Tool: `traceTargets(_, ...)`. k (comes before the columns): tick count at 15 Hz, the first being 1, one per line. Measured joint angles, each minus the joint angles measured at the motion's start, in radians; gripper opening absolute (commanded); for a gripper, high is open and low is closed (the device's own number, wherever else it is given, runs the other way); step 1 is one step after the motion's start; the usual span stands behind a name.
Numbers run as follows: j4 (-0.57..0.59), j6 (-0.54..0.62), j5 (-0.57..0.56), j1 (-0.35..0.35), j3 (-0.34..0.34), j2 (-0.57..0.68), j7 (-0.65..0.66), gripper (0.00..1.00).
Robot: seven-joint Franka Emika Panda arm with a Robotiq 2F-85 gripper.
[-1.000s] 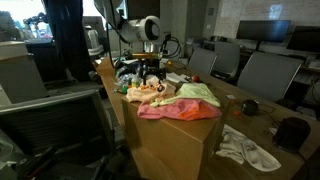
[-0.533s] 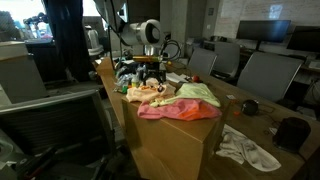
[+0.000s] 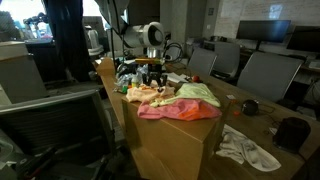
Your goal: Move the peach and pink shirt from the box to the backrest of the chair
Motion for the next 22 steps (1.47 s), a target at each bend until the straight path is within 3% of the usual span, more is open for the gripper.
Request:
traceTargets(4, 0.003, -0.001, 0.0, -0.005, -0.001, -0.003, 0.004, 0.05)
traceTargets(6, 0.004, -0.005, 0.0, -0.005, -0.001, -0.012, 0.009, 0.01)
traceTargets(10, 0.004, -0.025, -0.018, 0.007, -0.002, -0.072, 0.013, 0.04)
traceTargets(22, -0.061, -0.088, -0.227, 0.129, 0.03, -0.369, 0.02, 0.03)
